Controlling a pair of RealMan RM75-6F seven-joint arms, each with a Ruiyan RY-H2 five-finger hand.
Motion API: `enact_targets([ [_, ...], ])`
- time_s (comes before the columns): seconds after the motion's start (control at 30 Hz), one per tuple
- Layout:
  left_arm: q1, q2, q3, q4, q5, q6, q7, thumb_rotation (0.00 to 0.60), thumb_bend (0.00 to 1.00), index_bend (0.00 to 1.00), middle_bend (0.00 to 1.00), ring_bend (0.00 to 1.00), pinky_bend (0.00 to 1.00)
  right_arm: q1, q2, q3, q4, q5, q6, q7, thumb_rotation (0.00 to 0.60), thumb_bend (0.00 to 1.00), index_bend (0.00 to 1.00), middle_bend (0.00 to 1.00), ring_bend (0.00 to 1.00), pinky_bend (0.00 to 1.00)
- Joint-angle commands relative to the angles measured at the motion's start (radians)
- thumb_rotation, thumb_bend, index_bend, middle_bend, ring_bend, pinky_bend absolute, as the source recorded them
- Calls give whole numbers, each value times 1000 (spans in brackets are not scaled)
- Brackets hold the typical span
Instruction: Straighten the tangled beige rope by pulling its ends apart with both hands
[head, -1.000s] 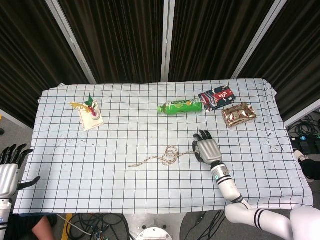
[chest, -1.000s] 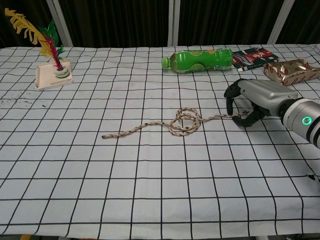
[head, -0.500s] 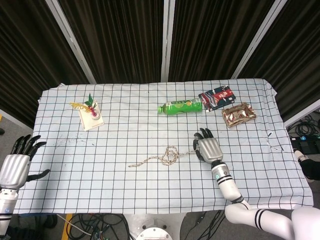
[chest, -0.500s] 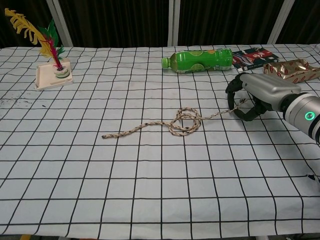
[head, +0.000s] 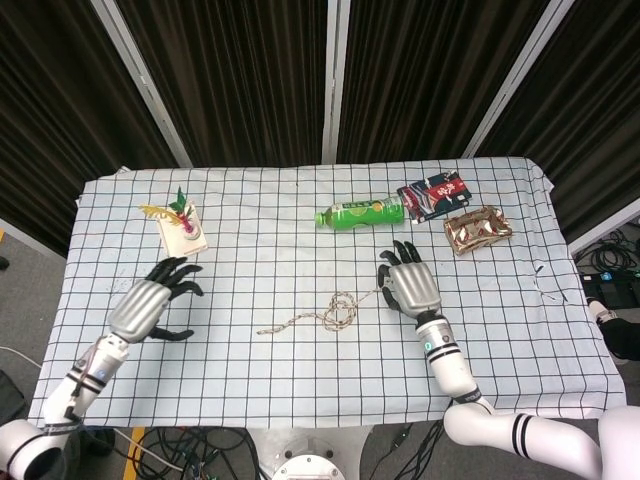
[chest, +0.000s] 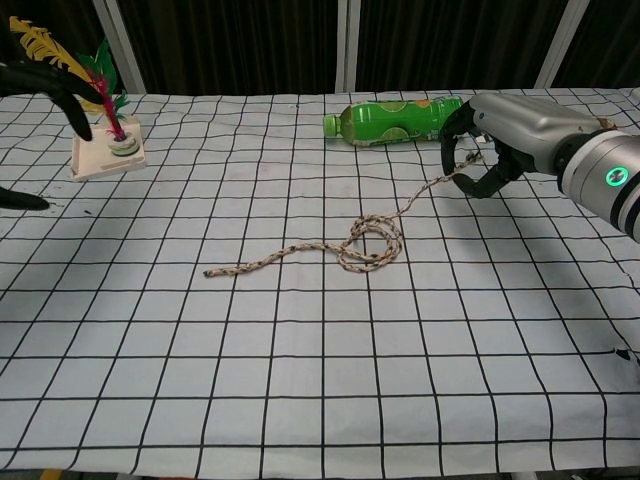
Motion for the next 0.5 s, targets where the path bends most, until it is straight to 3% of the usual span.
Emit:
enact_targets([
  [0.03, -59, -95, -19, -12, -76, -71, 107, 600, 106, 410, 143, 0, 0, 3, 1, -3, -4, 8, 6, -4, 600, 477, 635, 206, 0, 0],
  [0.2, -85, -195, -32, -10, -172, -96, 210, 600, 171, 475, 147, 0, 0, 0, 4, -15, 1, 21, 10, 2, 600, 477, 635, 204, 0, 0],
  [0.5, -127, -324, -37, 9, -330, -119, 403, 581, 192, 476, 146, 0, 0, -1, 4, -33, 27, 26, 3, 27, 600, 483, 636, 204, 0, 0],
])
